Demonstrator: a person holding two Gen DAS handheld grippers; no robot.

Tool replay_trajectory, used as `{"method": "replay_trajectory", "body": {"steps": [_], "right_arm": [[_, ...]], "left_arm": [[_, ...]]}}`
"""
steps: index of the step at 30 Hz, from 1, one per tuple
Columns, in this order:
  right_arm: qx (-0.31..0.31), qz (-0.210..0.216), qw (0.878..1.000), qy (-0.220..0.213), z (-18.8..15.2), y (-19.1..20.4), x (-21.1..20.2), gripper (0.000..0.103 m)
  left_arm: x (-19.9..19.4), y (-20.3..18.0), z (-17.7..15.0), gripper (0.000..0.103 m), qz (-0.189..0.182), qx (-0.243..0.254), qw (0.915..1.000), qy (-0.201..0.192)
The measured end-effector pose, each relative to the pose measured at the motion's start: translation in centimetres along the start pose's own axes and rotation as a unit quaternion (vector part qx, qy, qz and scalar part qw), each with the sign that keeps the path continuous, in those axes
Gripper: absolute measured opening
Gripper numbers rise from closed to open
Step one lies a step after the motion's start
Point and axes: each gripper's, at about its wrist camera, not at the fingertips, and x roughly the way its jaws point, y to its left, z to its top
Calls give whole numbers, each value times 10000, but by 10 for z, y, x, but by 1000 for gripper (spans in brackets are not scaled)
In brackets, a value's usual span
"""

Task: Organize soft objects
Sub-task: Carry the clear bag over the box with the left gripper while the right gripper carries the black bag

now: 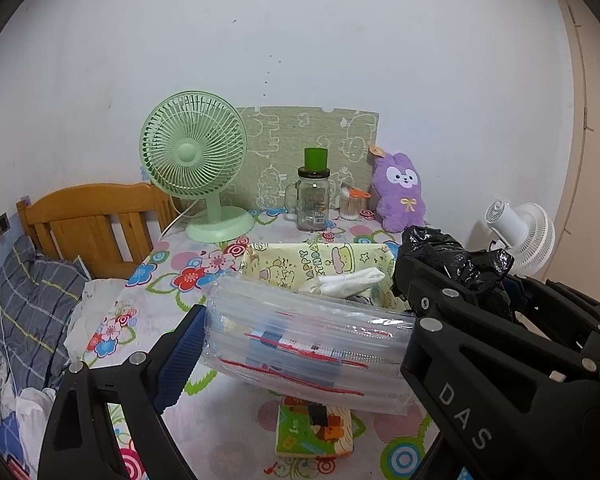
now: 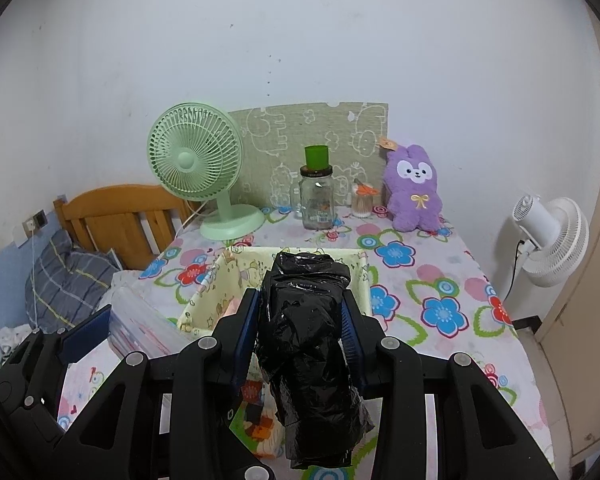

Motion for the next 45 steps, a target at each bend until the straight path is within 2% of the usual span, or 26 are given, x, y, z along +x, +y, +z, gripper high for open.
{"method": "replay_trajectory", "body": {"steps": [30, 45], "right_arm": [[171, 7, 9997, 165, 19, -13, 67, 42], [213, 183, 9991, 302, 27, -17, 107, 42]], "left_arm": [[67, 3, 23, 95, 4, 121, 9997, 220], [103, 9, 32, 95, -14, 94, 9991, 402]]}}
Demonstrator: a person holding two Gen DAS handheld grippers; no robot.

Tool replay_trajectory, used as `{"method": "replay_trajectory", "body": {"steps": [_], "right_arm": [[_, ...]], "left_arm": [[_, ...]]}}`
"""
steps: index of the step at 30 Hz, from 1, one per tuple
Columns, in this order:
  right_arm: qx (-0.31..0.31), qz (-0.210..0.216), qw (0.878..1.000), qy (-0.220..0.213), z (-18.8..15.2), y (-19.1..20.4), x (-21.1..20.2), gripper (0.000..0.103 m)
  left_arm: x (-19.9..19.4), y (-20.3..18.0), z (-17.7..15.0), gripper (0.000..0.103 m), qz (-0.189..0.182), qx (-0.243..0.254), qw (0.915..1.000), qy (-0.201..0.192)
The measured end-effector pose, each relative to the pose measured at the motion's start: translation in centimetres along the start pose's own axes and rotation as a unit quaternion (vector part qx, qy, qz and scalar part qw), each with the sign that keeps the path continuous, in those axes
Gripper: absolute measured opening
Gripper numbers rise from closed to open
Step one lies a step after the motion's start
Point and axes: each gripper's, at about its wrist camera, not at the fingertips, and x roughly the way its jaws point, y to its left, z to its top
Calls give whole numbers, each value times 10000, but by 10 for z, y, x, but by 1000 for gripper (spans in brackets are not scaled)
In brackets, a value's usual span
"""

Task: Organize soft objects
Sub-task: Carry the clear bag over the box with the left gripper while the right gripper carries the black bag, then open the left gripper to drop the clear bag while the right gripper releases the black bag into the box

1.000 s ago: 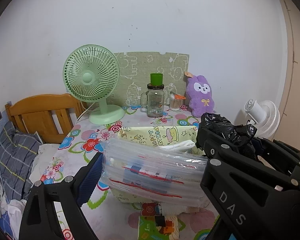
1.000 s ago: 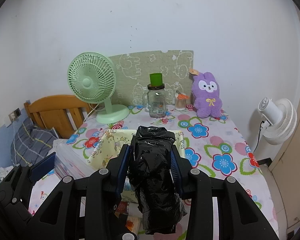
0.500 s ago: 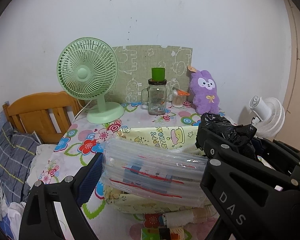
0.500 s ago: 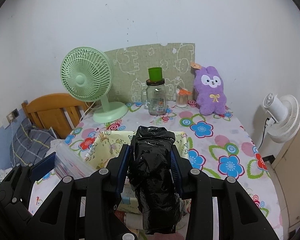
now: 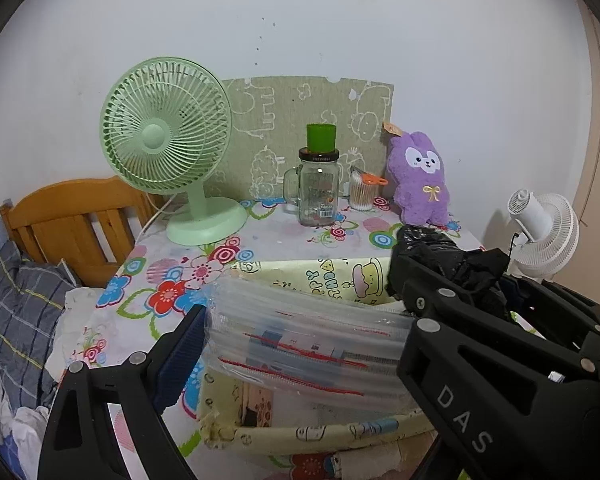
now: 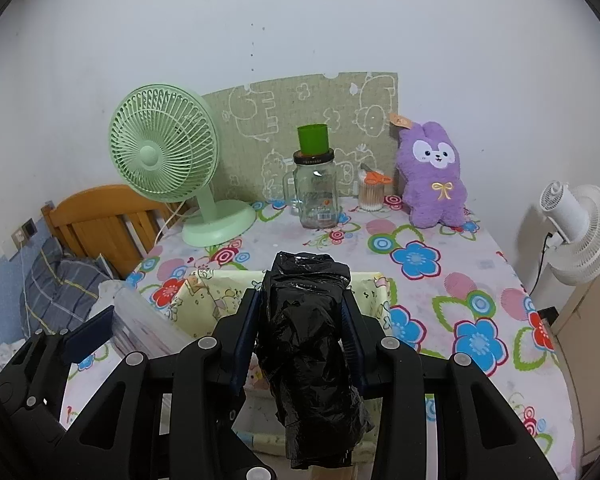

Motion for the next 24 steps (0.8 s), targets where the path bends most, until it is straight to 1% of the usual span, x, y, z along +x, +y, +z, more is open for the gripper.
{"method": "replay_trajectory", "body": {"steps": [6, 14, 18, 21, 24], "right_arm": [[13, 38, 10000, 69, 2, -5, 15, 42], [-50, 52, 9997, 247, 1, -9, 32, 42], [-134, -20, 9993, 342, -2, -9, 40, 42], [-171, 7, 9992, 357, -3, -8, 42, 42], [-205, 29, 9992, 353, -2, -7, 44, 42]], "left_arm": [[16, -1, 2, 95, -26, 29, 10000, 82], [39, -1, 1, 96, -72, -13, 9995, 315], [51, 0, -2, 102, -119, 28, 9986, 523], [54, 1, -4, 103, -101, 78, 9982, 591], [58, 2, -6, 103, -308, 113, 9966, 757]]}}
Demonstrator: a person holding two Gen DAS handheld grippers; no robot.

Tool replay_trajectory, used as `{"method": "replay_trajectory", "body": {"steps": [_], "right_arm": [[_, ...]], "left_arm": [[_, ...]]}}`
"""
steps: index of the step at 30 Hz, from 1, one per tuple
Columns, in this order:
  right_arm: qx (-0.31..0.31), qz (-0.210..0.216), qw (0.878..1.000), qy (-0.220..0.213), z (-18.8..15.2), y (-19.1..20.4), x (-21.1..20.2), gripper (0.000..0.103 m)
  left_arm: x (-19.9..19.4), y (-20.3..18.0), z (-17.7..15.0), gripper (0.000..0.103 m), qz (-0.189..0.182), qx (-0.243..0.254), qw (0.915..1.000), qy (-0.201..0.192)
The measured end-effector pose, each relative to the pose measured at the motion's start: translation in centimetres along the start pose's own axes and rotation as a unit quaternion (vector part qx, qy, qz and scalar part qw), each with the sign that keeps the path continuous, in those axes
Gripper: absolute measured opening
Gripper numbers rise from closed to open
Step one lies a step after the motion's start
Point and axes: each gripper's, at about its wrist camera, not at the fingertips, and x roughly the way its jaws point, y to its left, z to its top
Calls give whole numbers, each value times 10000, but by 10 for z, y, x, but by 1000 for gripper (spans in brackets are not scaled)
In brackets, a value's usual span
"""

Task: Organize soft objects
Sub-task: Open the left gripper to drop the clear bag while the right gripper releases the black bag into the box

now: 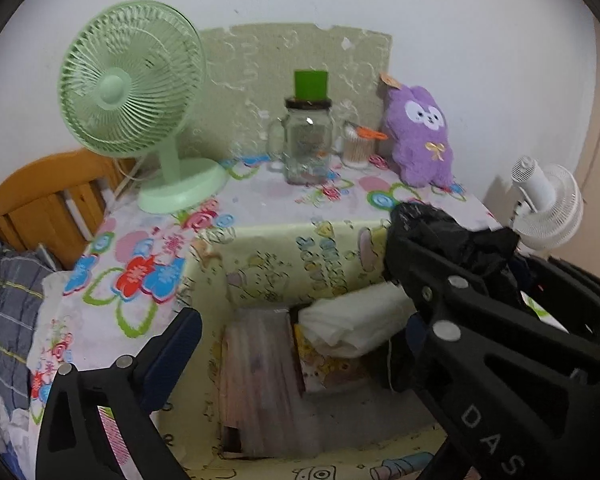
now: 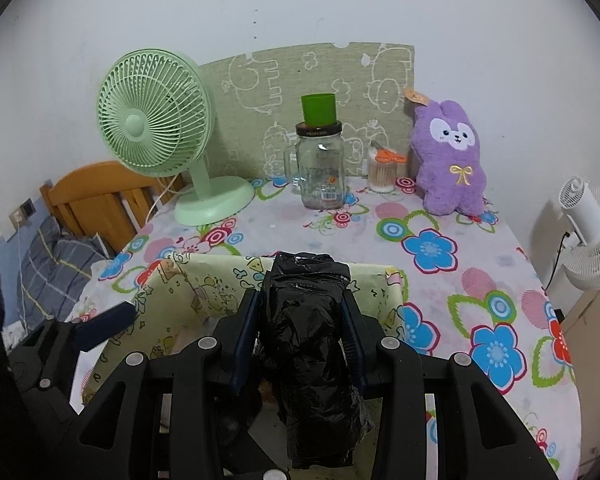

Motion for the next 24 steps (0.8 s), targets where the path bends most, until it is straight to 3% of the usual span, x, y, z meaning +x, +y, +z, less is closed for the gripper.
{"method": "replay_trajectory", "body": {"steps": [7, 12, 24], "right_arm": [[-204, 153, 9996, -80, 3, 8, -1, 46], [-143, 336, 9992, -157, 4, 10, -5, 75], [-65, 179, 9997, -173, 2, 9, -22, 85]], "left_arm": [[-6, 6, 0, 103, 75, -70, 9999, -69], [-12, 10, 2, 103, 76, -95, 9998, -132], [-28, 4, -1, 103, 41, -92, 9996, -251]]}}
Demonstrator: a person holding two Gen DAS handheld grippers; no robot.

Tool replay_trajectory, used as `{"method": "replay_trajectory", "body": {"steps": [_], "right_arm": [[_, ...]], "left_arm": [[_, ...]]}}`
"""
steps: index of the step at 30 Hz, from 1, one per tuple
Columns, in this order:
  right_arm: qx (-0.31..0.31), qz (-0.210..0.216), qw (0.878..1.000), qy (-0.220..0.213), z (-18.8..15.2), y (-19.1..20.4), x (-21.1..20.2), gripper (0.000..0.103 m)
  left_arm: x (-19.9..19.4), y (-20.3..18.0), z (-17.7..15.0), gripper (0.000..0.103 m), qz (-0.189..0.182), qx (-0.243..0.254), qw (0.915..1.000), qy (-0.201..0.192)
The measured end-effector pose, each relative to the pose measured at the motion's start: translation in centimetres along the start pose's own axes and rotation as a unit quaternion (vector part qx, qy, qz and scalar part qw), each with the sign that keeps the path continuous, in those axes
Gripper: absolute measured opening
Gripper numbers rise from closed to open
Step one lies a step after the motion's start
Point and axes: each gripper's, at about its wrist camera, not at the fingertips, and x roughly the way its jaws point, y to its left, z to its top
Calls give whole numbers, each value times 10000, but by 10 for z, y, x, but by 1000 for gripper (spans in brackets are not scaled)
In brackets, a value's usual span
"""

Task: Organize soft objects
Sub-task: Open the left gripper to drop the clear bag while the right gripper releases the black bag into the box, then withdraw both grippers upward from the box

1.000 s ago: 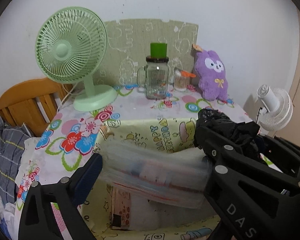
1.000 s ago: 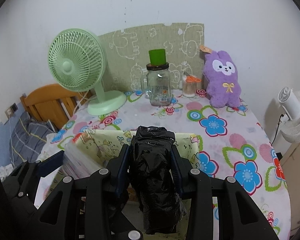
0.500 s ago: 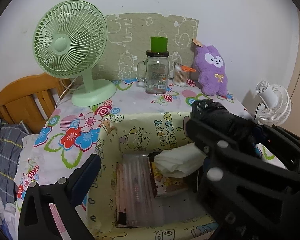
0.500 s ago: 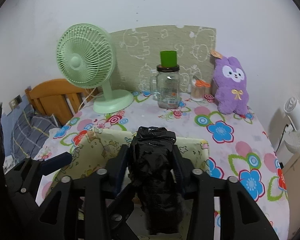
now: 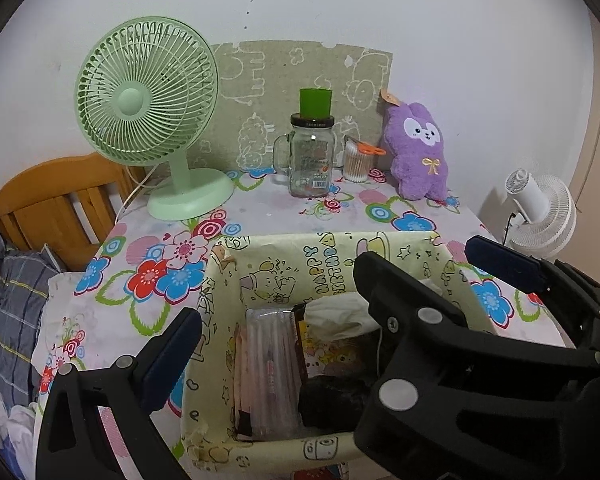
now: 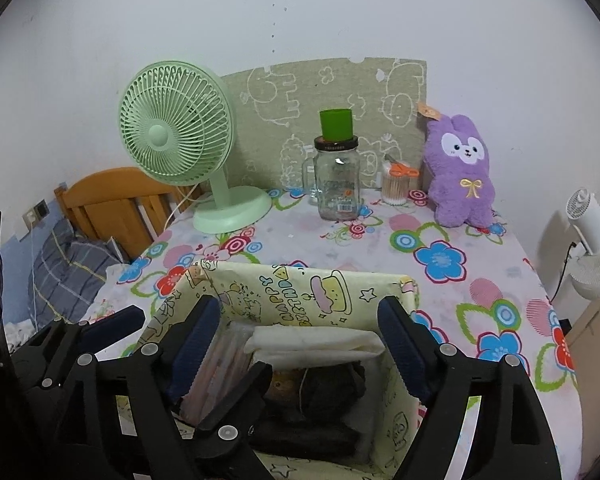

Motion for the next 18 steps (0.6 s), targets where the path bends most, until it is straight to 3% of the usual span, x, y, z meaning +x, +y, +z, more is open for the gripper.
{"method": "replay_trajectory", "body": {"steps": [18], "right_arm": [[-48, -455, 9988, -147, -2, 3, -39, 94]], "left_arm": [[-38, -14, -5, 103, 124, 150, 9994, -283]]}}
